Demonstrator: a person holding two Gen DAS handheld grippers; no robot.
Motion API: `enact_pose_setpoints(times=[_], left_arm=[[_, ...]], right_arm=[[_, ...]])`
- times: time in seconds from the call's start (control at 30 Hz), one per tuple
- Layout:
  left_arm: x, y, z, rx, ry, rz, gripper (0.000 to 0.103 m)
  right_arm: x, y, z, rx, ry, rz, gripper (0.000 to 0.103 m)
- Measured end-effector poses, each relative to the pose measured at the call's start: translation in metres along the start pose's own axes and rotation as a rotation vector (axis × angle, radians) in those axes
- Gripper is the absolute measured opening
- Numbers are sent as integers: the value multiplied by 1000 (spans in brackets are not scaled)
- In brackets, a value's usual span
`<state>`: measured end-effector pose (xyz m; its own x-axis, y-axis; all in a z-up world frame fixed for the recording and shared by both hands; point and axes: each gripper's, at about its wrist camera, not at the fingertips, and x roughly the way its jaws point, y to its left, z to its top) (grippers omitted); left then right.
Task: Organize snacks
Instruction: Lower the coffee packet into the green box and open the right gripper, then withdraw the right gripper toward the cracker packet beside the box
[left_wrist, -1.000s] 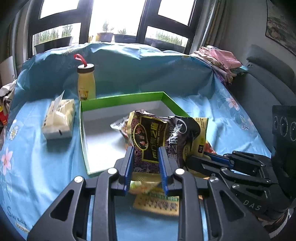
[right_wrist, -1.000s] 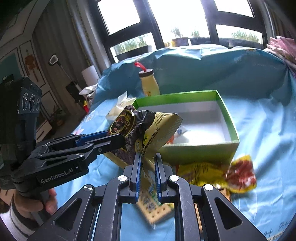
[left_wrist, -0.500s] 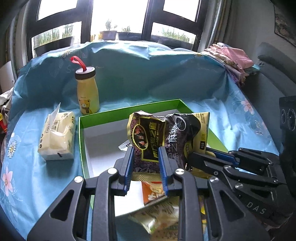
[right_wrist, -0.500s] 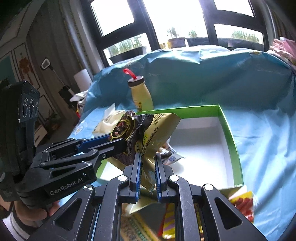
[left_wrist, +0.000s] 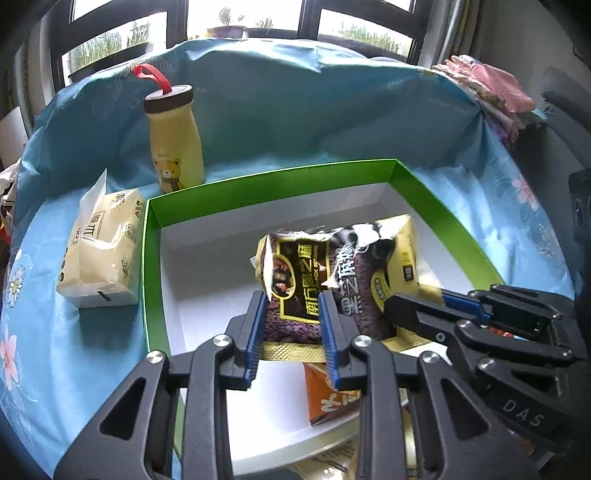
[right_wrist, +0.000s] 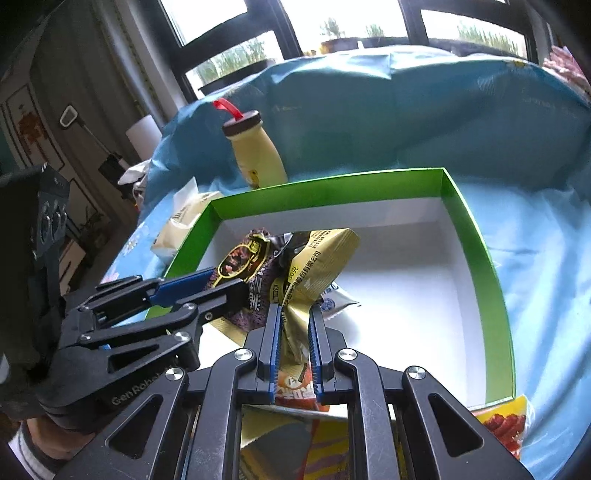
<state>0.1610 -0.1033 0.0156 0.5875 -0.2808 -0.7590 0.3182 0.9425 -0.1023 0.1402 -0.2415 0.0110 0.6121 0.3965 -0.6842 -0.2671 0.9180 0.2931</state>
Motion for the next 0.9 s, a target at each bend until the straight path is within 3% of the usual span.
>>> enact_pose_setpoints(times=[0.33,0.4,0.5,0.9], left_arm=[[3,2,5,-12,16,30,33],[-1,1,5,-13,10,46,50],[-13,0,3,-14,-15,84,64],[-83,-16,-17,-45,-143,116,96]], right_arm=[[5,0,5,-9,29,-36,15],[2,1,6,-8,35,-43,19],[-6,3,6,-12,22,-70,25],[-80,21,-23,-66,-98,-117,50]])
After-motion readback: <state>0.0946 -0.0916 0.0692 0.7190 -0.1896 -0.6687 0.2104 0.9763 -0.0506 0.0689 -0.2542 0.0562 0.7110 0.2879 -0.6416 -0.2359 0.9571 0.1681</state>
